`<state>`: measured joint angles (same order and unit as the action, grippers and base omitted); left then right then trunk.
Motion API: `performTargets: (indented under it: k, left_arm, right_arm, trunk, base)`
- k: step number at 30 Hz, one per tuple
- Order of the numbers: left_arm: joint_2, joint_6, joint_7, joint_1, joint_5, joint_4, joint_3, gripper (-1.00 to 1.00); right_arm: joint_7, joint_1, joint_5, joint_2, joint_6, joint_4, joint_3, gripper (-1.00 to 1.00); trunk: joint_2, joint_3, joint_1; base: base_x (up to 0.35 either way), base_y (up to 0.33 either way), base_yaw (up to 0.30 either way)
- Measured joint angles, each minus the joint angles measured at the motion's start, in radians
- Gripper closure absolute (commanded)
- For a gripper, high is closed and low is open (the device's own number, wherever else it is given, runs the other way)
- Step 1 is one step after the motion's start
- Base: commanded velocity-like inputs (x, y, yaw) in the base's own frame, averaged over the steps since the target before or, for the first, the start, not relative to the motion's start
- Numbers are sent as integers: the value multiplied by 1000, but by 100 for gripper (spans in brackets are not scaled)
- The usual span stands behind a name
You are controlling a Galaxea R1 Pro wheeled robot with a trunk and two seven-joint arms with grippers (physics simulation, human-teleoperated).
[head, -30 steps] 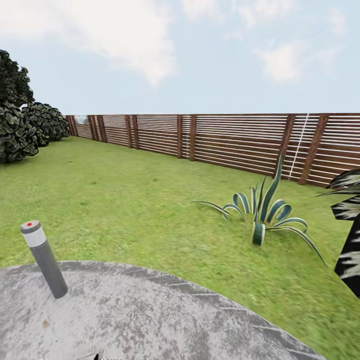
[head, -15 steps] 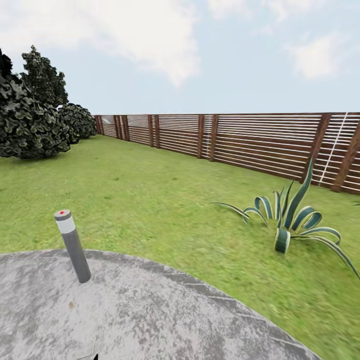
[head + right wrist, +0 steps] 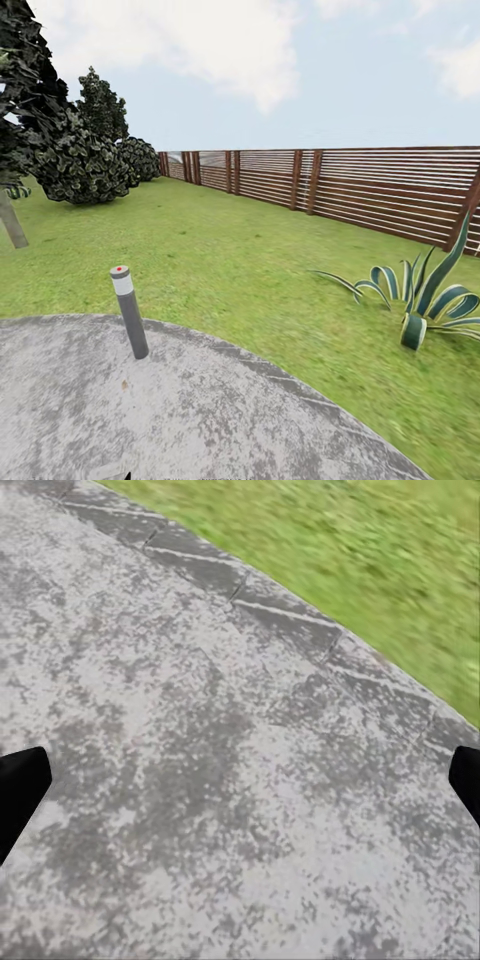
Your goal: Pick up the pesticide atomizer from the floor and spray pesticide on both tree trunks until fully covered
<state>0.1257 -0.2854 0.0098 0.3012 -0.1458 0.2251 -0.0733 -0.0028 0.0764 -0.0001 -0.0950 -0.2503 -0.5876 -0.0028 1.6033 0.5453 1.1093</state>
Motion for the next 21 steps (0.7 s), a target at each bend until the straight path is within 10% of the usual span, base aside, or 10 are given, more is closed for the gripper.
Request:
performTargets:
  k: [21]
  left_arm:
    - [0, 0, 0, 0, -1, 0, -1, -100]
  right_arm:
    - [0, 0, 3, 0, -1, 3, 4, -100]
  trunk:
    - [147, 86, 81]
  base:
    - [0, 0, 256]
